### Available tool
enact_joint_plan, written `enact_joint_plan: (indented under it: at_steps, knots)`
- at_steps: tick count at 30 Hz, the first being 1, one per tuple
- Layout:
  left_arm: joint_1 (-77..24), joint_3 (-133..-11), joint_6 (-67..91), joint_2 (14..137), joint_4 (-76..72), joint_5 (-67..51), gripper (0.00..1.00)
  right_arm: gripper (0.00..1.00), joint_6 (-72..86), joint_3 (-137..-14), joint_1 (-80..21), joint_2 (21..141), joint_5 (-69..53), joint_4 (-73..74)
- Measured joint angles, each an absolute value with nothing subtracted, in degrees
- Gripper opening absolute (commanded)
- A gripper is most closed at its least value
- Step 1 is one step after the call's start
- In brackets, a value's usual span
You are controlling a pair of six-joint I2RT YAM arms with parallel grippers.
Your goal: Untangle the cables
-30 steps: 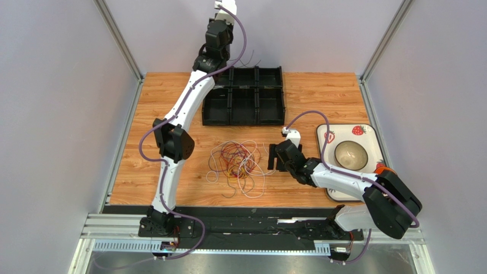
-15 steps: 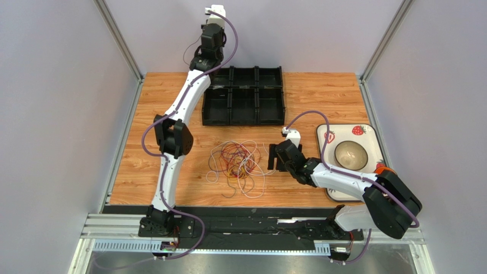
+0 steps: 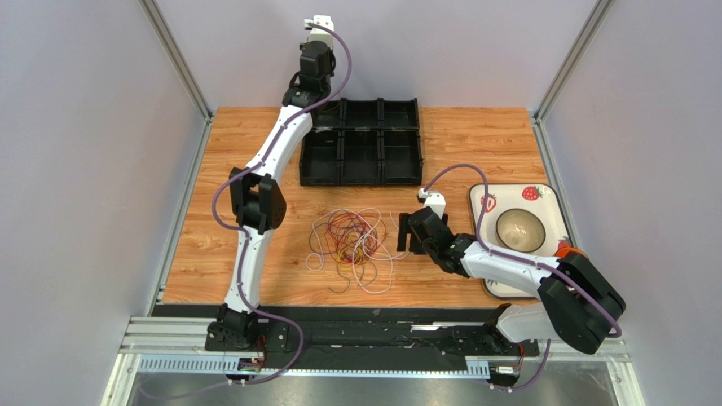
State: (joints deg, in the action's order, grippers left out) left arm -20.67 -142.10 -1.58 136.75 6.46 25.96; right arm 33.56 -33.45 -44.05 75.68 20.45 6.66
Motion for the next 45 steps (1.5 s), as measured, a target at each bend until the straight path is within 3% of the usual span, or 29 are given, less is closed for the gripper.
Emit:
enact_joint_plan:
  at_steps: [15,39,44,45]
  knots:
    - [-21.04,-135.22,-0.27,136.79,6.17,25.54,0.00,0.79,33.56,-33.45,-44.05,75.68,20.45,6.63]
    - [-17.12,-137.32,10.17,147.68,9.28,22.57,0.00,0.79,33.56,-33.52,-44.05,75.79,20.45,6.66]
    - [-16.58,-137.62,10.41,148.79,9.41,21.43,0.02,0.79,33.54,-33.71,-44.05,75.85,20.43,6.72]
    - [-16.58,-138.08,10.57,149.18,9.54,21.23,0.08,0.79,33.52,-33.82,-44.05,75.92,20.43,6.70]
